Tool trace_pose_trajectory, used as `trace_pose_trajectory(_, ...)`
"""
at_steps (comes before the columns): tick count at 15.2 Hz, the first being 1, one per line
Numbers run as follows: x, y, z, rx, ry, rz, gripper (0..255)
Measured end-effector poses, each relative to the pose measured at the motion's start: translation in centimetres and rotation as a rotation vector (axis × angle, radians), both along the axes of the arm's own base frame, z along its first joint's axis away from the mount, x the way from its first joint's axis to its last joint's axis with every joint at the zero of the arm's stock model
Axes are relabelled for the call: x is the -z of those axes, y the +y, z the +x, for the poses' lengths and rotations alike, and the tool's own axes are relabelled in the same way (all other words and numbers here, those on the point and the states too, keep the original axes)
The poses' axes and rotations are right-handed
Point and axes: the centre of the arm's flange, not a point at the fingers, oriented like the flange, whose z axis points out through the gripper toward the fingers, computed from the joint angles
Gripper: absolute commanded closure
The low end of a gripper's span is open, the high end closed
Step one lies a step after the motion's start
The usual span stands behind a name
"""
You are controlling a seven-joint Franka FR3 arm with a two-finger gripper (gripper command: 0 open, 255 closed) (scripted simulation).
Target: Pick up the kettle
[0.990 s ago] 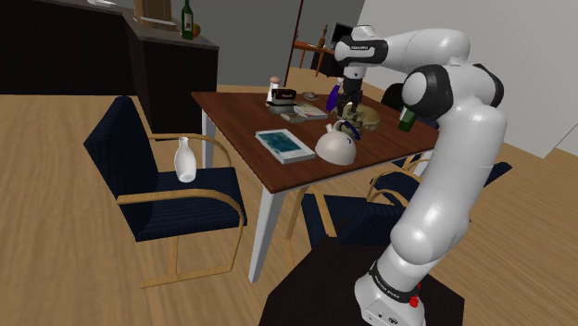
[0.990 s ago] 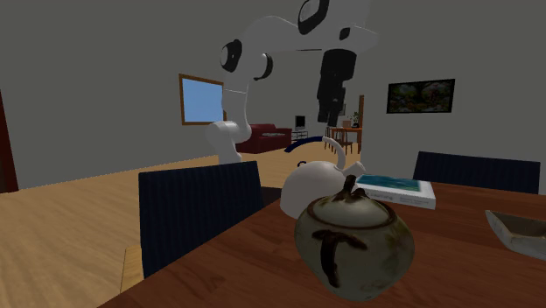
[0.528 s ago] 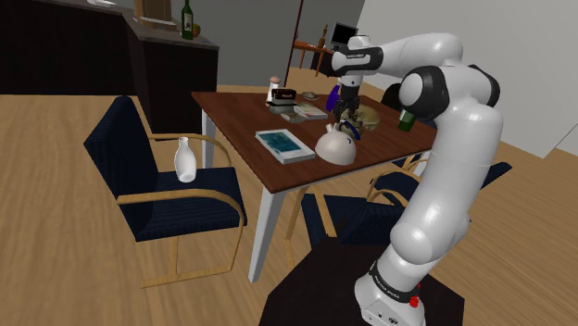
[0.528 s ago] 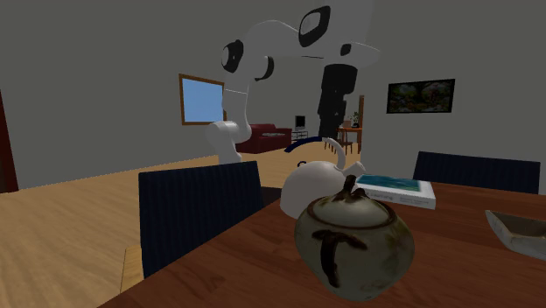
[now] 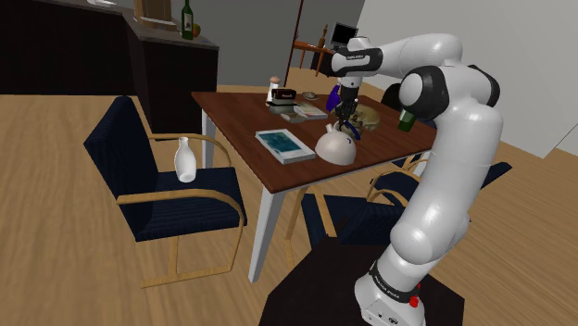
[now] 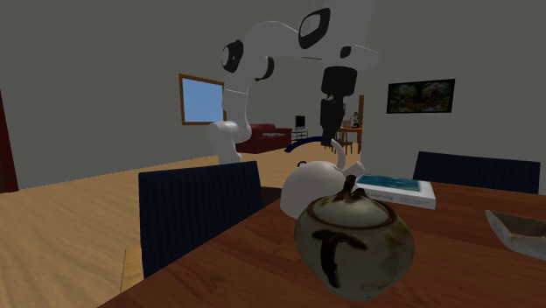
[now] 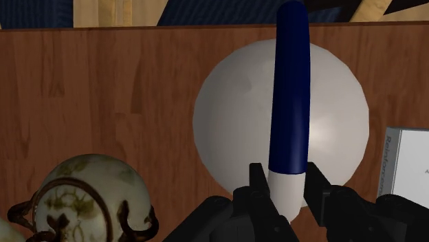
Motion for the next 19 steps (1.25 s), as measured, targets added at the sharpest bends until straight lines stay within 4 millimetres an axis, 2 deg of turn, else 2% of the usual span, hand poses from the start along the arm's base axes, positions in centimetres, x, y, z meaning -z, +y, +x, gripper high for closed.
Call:
trace_pose_trajectory(5,-0.5,0.0,-0.1,0.000,0.001,0.001,255)
trace_pose_trajectory(19,-7.6,0.0,0.0,0.000,0.002,0.001,255)
